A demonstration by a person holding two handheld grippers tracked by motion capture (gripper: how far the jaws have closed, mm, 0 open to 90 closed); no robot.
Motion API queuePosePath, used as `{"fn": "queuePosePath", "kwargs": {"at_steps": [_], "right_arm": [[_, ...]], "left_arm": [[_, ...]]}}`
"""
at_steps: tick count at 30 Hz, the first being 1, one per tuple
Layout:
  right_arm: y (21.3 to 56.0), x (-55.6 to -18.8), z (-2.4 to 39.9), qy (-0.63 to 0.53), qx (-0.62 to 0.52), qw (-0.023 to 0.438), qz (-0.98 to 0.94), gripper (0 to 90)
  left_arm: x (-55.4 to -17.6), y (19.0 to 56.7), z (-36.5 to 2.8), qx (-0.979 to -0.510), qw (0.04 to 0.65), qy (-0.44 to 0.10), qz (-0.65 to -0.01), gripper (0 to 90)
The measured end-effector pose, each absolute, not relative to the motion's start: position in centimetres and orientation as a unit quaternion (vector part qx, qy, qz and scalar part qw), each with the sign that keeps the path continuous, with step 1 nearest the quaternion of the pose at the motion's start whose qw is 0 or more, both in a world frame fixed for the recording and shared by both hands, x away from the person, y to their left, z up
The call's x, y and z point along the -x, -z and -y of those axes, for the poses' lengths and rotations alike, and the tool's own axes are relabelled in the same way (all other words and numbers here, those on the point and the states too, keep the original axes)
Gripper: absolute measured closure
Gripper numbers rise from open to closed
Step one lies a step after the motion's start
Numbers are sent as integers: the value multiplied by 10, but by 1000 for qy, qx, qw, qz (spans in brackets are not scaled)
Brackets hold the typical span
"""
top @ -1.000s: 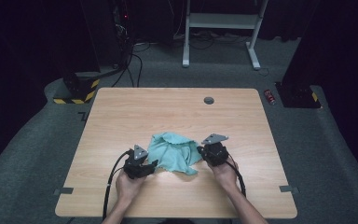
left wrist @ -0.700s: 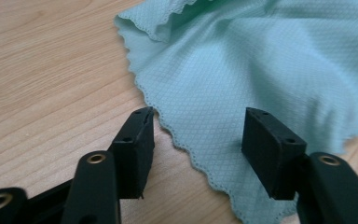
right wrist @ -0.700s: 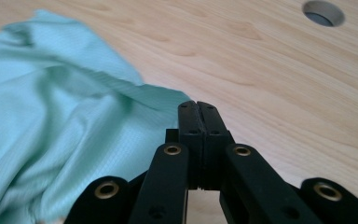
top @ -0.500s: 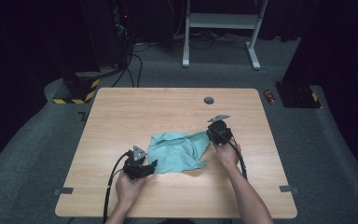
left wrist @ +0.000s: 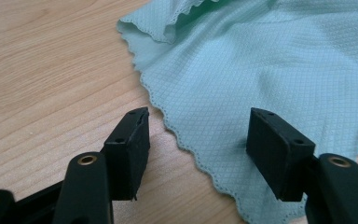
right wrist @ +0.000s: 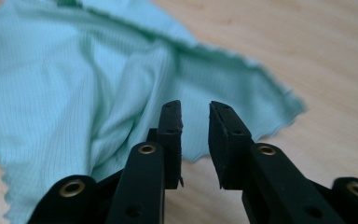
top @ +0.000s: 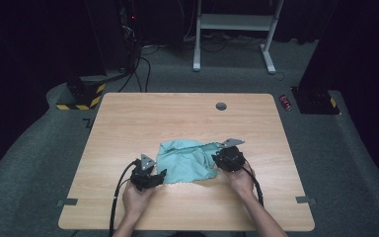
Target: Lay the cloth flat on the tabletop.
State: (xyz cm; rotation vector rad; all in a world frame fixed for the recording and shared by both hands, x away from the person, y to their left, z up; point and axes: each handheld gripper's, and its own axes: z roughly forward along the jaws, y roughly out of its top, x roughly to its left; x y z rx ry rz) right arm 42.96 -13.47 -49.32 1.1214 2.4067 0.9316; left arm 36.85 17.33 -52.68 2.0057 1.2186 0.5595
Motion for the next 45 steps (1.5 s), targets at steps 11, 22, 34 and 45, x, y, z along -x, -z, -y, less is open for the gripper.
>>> {"fn": "queuePosePath", "kwargs": {"at_steps": [11, 22, 34, 45], "right_arm": [[510, -426, 125, -307, -381, 151, -859, 785], [499, -430, 130, -297, -362, 154, -870, 898], [482, -443, 158, -300, -403, 175, -847, 861], [481, -404, 143, -340, -366, 140, -855, 677]], "left_arm": [[-369, 527, -173, -776, 357, -217, -473, 392], [-369, 527, -173, -777, 356, -217, -472, 387], [-369, 527, -173, -777, 356, -217, -472, 385], [-369, 527, -173, -777, 356, -217, -472, 385]]}}
